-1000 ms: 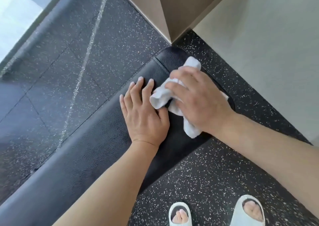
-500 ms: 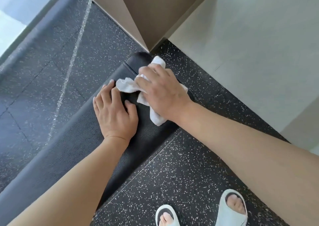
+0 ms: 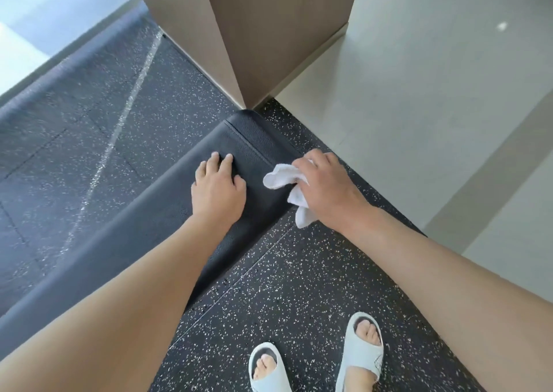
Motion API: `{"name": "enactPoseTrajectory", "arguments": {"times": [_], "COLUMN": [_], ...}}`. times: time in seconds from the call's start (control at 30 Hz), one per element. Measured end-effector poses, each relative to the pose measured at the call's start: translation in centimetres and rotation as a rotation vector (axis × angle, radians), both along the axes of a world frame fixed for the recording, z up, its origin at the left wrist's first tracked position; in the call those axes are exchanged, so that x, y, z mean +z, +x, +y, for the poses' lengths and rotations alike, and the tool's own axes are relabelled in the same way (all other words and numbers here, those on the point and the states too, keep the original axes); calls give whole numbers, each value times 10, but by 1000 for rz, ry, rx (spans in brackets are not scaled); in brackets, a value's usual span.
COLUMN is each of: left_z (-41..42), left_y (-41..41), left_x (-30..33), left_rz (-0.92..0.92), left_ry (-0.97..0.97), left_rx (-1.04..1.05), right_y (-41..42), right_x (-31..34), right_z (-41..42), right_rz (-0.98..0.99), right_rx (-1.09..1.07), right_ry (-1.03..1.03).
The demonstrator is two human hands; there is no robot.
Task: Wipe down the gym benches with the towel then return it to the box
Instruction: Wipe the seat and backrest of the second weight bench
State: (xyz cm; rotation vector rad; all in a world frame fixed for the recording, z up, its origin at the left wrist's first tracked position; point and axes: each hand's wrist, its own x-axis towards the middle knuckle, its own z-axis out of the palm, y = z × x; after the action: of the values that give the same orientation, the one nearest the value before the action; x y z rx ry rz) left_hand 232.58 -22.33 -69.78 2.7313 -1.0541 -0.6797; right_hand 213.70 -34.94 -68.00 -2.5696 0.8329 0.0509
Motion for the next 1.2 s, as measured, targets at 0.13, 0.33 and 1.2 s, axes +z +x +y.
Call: {"name": "enactPoseTrajectory", "arguments": {"times": [0.13, 0.33, 1.2], "left_z": [37, 93, 250], "left_y": [-9, 11, 1], "left_x": [59, 157, 540], "left_rz": [86, 3, -12], "left_ry": [-72, -165, -514], "left_rx": [-103, -59, 77], "right_y": [-7, 3, 6], "right_x": [51, 143, 547], "right_z": [14, 31, 162], "right_rz": [-134, -224, -481], "right_rx": [-130, -198, -214], "right_ry": [104, 139, -3]}}
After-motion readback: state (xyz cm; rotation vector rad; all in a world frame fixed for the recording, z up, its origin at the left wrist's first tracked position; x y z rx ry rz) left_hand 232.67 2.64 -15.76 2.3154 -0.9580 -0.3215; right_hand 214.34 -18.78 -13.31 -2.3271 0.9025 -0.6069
